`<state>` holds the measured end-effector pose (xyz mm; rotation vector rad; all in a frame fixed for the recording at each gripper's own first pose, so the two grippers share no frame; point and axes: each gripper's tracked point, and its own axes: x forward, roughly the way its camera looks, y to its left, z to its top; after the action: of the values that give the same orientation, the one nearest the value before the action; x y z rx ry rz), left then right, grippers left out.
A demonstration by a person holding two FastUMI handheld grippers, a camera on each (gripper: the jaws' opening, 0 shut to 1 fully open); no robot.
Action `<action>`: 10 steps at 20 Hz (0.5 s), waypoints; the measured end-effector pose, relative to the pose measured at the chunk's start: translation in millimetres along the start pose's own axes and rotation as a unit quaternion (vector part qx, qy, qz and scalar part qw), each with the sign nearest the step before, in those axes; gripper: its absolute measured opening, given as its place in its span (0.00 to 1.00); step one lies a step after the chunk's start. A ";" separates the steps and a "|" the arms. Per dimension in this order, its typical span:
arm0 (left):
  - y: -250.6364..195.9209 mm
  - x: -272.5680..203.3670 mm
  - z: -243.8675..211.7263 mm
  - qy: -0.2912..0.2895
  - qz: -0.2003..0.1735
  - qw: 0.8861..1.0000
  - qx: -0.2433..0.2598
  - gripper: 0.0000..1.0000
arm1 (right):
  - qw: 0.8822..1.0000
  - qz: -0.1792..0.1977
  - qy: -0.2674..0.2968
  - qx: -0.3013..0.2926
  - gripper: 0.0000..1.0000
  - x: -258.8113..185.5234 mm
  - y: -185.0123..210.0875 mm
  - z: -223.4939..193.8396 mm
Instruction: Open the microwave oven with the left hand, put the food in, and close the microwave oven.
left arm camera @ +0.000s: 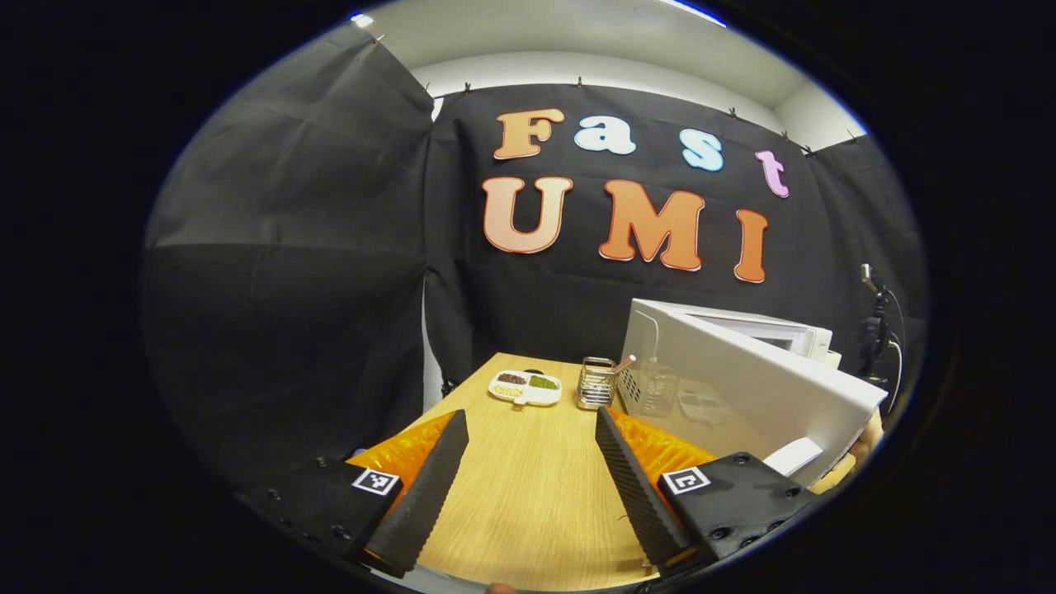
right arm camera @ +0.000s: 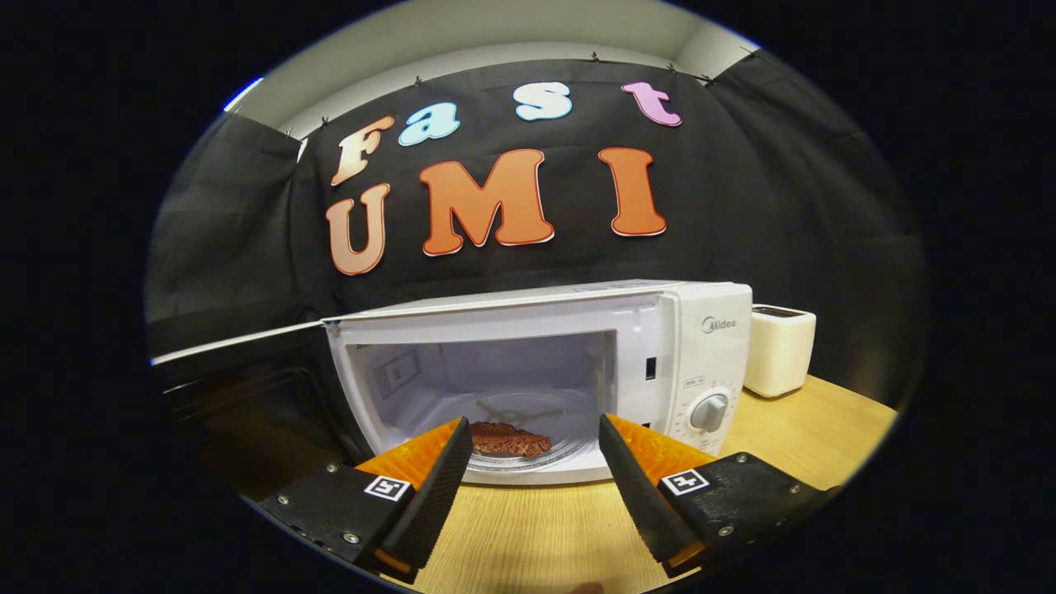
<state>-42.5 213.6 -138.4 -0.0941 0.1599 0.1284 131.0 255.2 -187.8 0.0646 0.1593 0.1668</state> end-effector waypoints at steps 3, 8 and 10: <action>-10.2 -1.9 -4.1 0.006 -0.010 1.000 0.000 0.98 | 1.000 0.004 0.002 -0.002 0.94 -26.8 -24.2 15.5; -49.6 -4.8 -7.8 0.014 -0.051 0.999 -0.014 0.98 | 0.999 -0.019 -0.001 -0.037 0.95 -63.0 -77.0 46.4; -69.1 -4.5 -6.8 0.013 -0.070 0.997 -0.009 0.98 | 0.999 -0.024 -0.002 -0.039 0.95 -80.1 -93.7 58.2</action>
<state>-38.7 144.2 -138.6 -0.1251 0.1772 -0.0112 77.5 146.4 -125.5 -0.0175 0.1508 0.1251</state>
